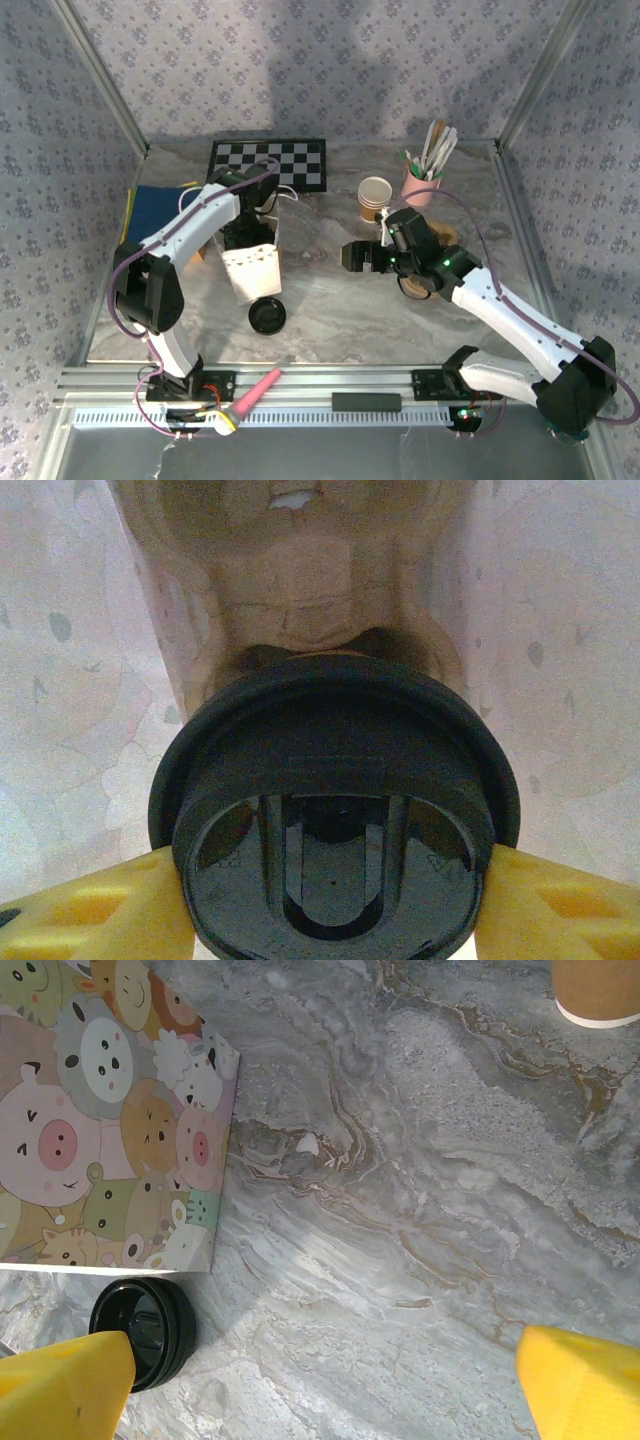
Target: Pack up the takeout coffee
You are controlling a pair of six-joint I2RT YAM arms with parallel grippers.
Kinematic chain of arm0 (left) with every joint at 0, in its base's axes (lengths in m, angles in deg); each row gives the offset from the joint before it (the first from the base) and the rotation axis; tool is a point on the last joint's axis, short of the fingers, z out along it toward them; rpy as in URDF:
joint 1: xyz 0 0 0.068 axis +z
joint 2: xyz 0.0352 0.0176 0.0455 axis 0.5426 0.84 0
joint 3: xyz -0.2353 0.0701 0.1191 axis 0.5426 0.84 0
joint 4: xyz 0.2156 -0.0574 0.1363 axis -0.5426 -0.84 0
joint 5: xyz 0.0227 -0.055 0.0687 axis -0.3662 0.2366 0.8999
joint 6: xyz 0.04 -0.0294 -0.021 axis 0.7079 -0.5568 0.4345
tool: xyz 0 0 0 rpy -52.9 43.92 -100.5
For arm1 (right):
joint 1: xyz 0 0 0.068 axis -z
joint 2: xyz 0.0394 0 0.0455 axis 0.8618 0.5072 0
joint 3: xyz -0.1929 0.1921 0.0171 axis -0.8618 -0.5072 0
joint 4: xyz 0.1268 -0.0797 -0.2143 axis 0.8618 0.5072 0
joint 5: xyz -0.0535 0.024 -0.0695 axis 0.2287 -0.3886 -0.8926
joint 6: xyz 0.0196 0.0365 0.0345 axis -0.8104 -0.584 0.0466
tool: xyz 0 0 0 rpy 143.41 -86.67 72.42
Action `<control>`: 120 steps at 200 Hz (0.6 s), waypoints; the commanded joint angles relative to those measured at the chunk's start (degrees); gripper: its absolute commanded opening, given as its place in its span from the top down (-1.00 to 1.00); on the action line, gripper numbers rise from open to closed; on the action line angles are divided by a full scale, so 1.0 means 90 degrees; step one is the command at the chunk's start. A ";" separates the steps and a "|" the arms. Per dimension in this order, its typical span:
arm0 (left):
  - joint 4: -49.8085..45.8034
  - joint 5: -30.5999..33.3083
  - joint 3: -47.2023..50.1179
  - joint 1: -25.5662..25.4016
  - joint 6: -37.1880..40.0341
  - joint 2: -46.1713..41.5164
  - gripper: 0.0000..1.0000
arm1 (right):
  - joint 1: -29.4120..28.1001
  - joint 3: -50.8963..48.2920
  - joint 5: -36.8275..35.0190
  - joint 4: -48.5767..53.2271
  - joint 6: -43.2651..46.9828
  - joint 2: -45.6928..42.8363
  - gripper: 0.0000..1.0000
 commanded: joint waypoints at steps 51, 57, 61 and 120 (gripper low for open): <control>-0.0335 0.0115 -0.0314 0.0060 -0.0056 -0.0072 -0.31 | -0.0047 0.0084 -0.0075 0.0032 -0.0061 -0.0006 -1.00; -0.0344 0.0113 -0.0322 0.0051 -0.0054 -0.0077 -0.31 | -0.0049 0.0097 -0.0067 0.0019 -0.0061 -0.0002 -1.00; -0.0347 0.0113 -0.0319 0.0050 -0.0062 -0.0082 -0.31 | -0.0052 0.0095 -0.0071 0.0018 -0.0062 0.0001 -1.00; -0.0391 0.0135 -0.0353 0.0057 -0.0089 -0.0116 -0.35 | -0.0055 0.0089 -0.0066 0.0008 -0.0070 0.0023 -1.00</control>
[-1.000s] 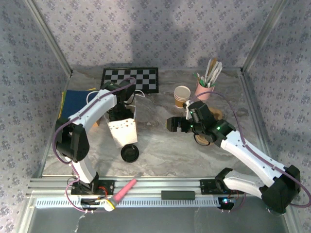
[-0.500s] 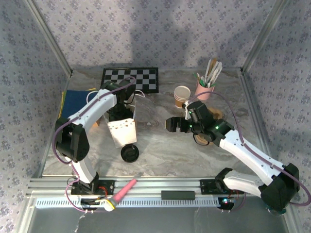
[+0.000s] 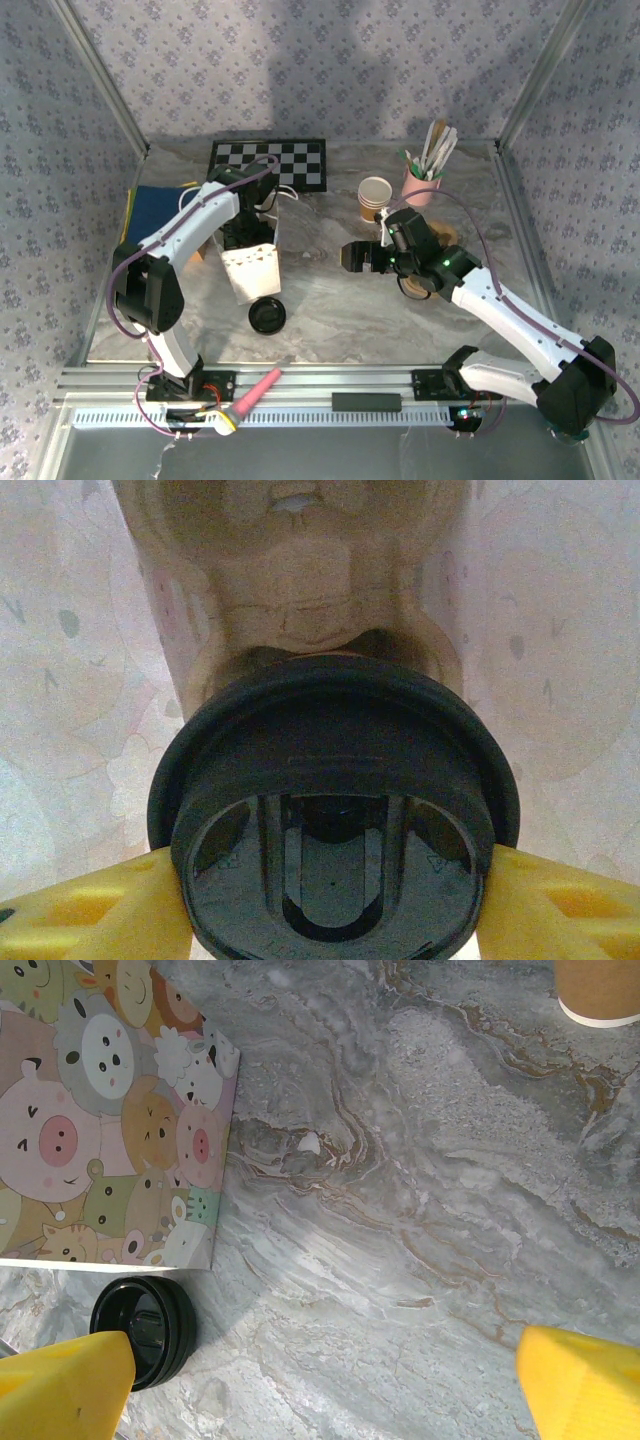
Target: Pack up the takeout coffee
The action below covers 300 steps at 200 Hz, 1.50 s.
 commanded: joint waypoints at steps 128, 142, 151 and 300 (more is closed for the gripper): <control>-0.0303 0.0139 -0.0173 0.0056 -0.0103 -0.0190 -0.39 | -0.0053 0.0102 -0.0056 -0.0002 -0.0081 0.0052 -1.00; -0.0300 0.0129 -0.0172 0.0051 -0.0100 -0.0189 -0.41 | -0.0046 0.0090 -0.0057 0.0004 -0.0085 0.0043 -1.00; -0.0301 0.0129 -0.0169 0.0050 -0.0097 -0.0189 -0.41 | -0.0046 0.0096 -0.0057 -0.0002 -0.0090 0.0043 -1.00; -0.0320 0.0118 -0.0156 0.0046 -0.0113 -0.0219 -0.48 | -0.0060 0.0141 -0.0066 0.0041 -0.0061 0.0033 -1.00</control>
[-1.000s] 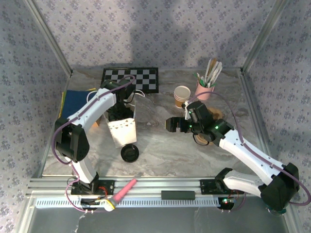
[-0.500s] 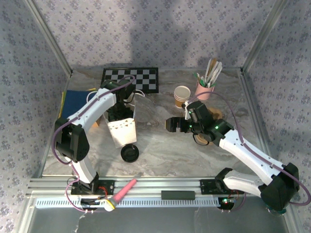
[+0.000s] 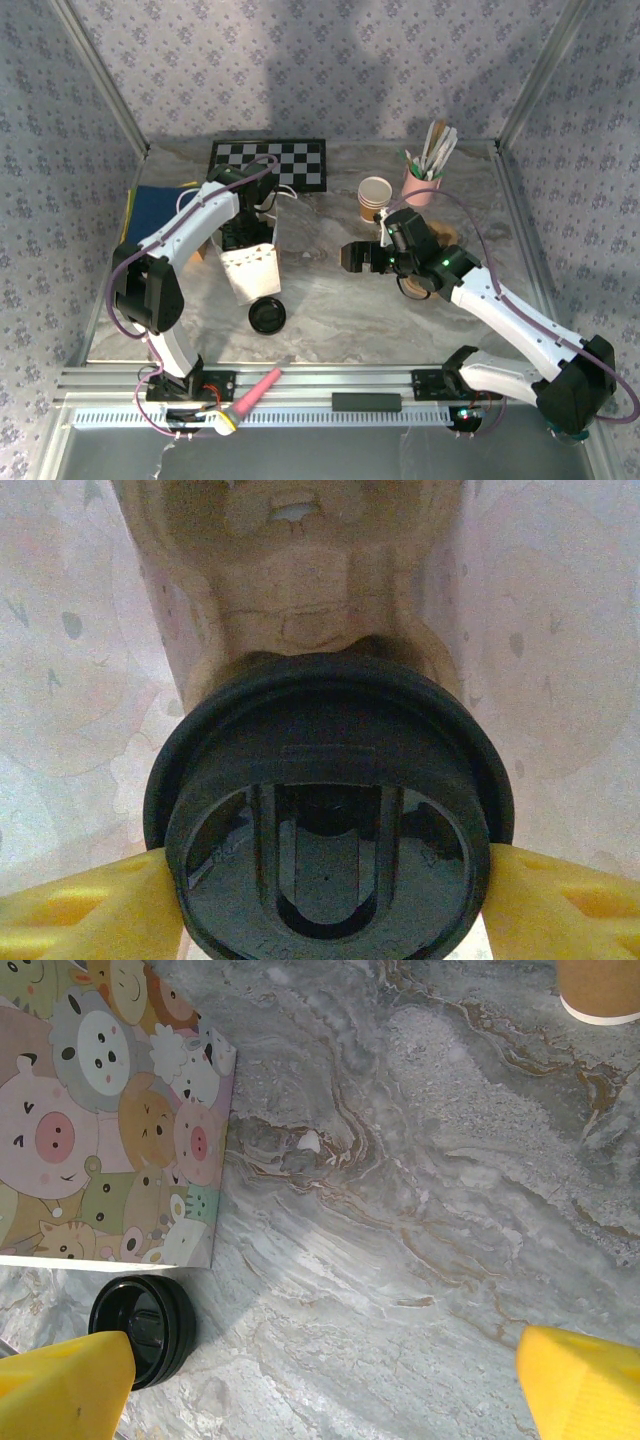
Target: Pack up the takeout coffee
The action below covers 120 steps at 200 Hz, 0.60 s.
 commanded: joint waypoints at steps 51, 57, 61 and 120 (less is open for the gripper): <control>-0.0286 0.0099 -0.0155 0.0044 -0.0076 -0.0253 -0.48 | -0.0047 0.0142 -0.0064 0.0049 -0.0061 0.0011 -1.00; -0.0284 0.0093 -0.0151 0.0050 -0.0079 -0.0254 -0.48 | -0.0041 0.0146 -0.0066 0.0040 -0.0061 0.0013 -1.00; -0.0284 0.0082 -0.0156 0.0049 -0.0085 -0.0258 -0.48 | -0.0042 0.0146 -0.0066 0.0040 -0.0061 0.0016 -1.00; -0.0313 0.0062 -0.0195 0.0043 -0.0102 -0.0273 -0.53 | -0.0053 0.0123 -0.0068 0.0055 -0.0071 -0.0004 -1.00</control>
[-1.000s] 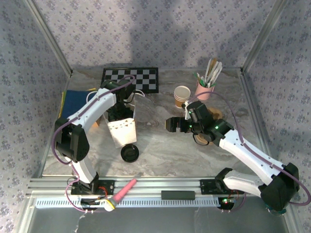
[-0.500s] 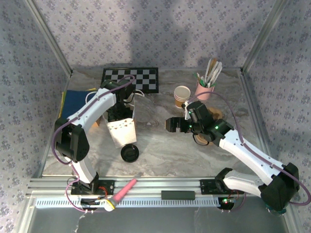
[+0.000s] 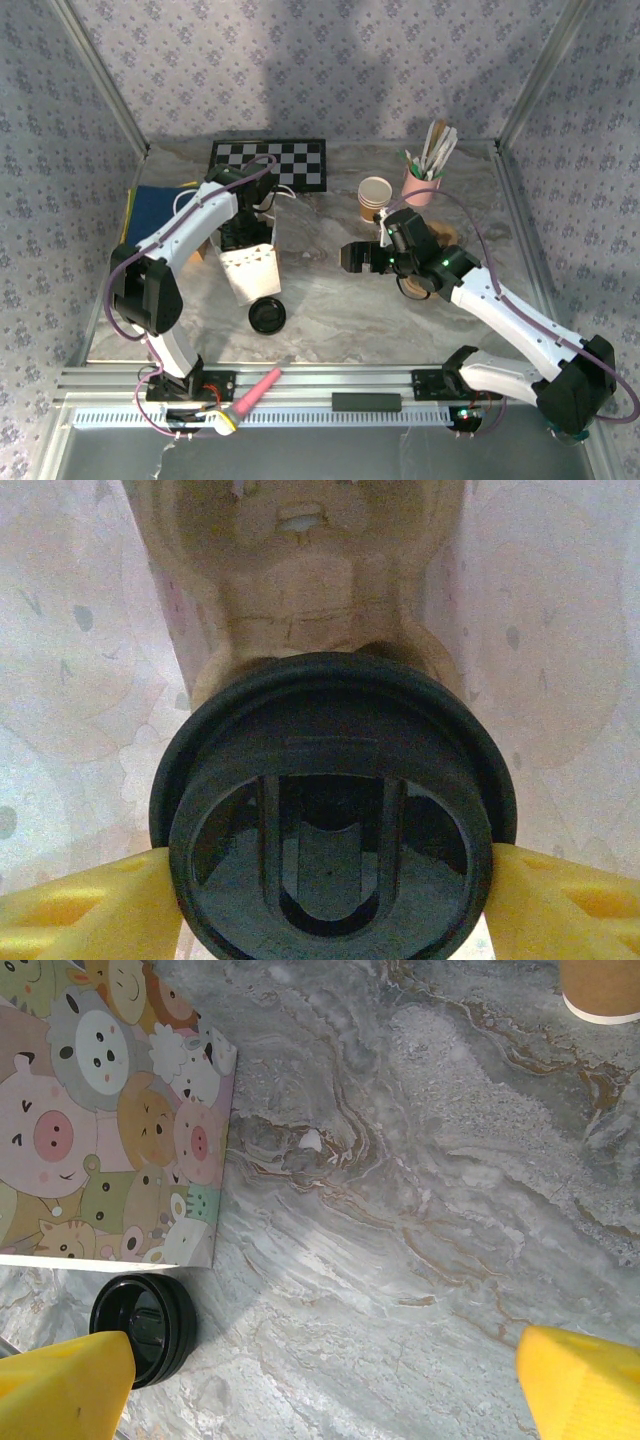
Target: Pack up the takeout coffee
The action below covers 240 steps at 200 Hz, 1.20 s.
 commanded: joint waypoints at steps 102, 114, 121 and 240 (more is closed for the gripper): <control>-0.0243 0.0035 -0.0175 0.0043 -0.0116 -0.0248 -0.54 | -0.0061 0.0111 -0.0096 0.0069 -0.0080 -0.0032 -1.00; -0.0242 0.0040 -0.0176 0.0046 -0.0110 -0.0249 -0.54 | -0.0063 0.0109 -0.0096 0.0074 -0.0081 -0.0033 -1.00; -0.0242 0.0040 -0.0176 0.0041 -0.0120 -0.0249 -0.54 | -0.0068 0.0108 -0.0096 0.0071 -0.0078 -0.0033 -1.00; -0.0281 0.0041 -0.0195 0.0035 -0.0137 -0.0317 -0.55 | -0.0097 0.0085 -0.0136 0.0085 -0.0100 -0.0091 -1.00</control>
